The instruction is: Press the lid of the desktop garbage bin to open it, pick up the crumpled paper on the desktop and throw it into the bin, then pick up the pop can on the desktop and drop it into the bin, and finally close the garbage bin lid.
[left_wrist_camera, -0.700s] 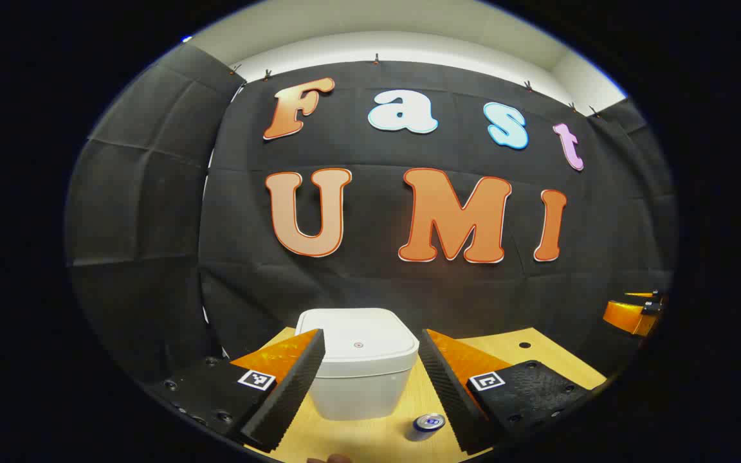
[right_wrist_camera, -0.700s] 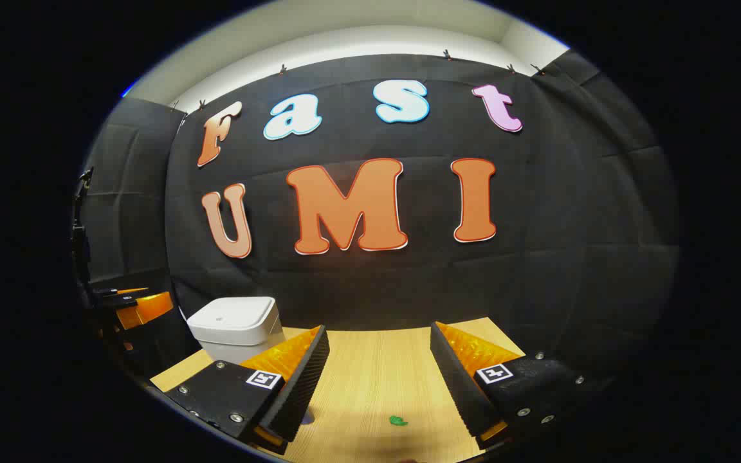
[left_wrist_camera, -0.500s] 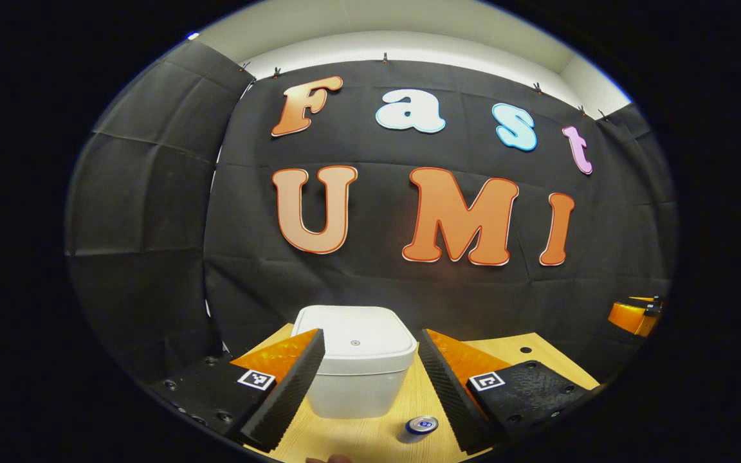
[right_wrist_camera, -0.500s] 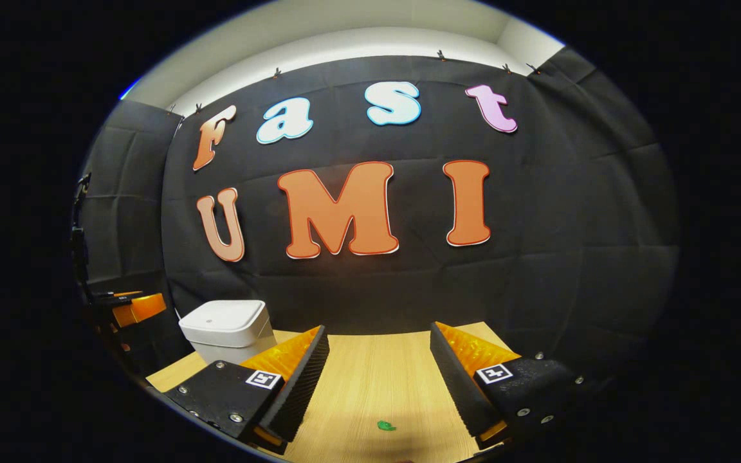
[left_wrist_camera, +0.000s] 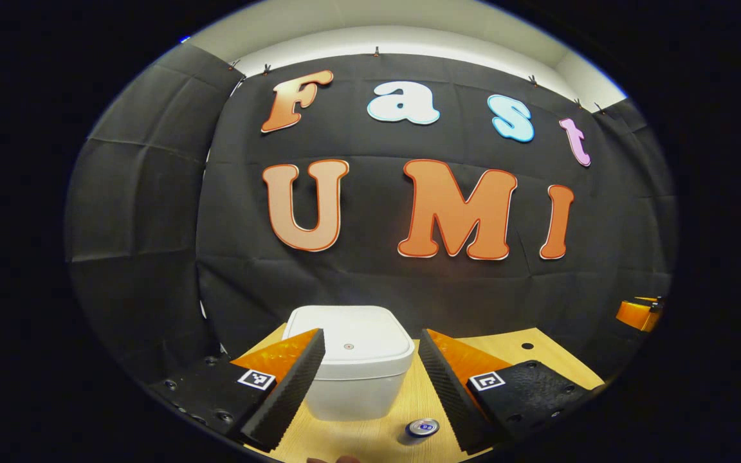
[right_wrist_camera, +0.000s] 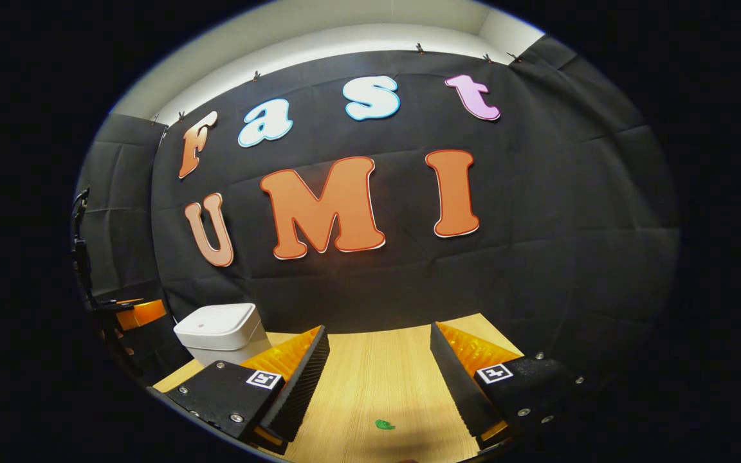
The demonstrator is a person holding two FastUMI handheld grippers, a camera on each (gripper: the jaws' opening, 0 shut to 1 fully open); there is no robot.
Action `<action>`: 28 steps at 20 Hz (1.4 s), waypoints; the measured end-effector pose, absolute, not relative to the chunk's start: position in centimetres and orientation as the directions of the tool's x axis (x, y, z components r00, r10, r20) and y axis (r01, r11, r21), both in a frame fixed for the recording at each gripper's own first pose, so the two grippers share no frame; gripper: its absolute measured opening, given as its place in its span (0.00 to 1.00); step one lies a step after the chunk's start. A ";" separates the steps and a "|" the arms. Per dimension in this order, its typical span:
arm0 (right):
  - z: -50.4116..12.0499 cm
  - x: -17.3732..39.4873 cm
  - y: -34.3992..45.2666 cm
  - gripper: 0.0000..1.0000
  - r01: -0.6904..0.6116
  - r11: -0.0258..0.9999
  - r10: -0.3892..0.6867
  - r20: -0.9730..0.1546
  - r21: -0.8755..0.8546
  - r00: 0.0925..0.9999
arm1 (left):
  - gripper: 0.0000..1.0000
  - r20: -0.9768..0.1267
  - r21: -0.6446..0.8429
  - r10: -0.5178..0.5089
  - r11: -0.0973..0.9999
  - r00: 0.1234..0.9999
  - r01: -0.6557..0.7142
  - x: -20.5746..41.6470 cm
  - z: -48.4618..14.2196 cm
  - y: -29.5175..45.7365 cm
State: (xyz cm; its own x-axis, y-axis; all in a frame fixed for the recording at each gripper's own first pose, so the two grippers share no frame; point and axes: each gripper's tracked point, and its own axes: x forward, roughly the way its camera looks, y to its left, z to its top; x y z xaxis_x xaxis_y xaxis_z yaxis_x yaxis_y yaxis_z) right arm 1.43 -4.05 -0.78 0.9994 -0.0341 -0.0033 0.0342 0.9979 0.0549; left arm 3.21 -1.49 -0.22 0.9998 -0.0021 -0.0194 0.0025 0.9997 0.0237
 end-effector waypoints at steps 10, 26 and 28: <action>0.3 2.3 -2.0 0.94 0.053 0.997 -0.052 0.022 -0.051 0.998 | 0.94 -0.019 0.027 -0.022 0.999 1.000 0.023 4.1 -0.3 -0.3; -0.3 4.2 0.1 0.94 -0.017 1.000 0.017 -0.017 0.027 1.000 | 0.95 -0.030 0.047 0.016 0.999 0.999 -0.014 4.4 -0.5 2.2; -0.4 4.1 0.0 0.94 -0.015 1.000 0.015 -0.018 0.028 1.000 | 0.93 -0.036 0.052 0.010 0.999 0.999 -0.009 4.6 -0.5 2.1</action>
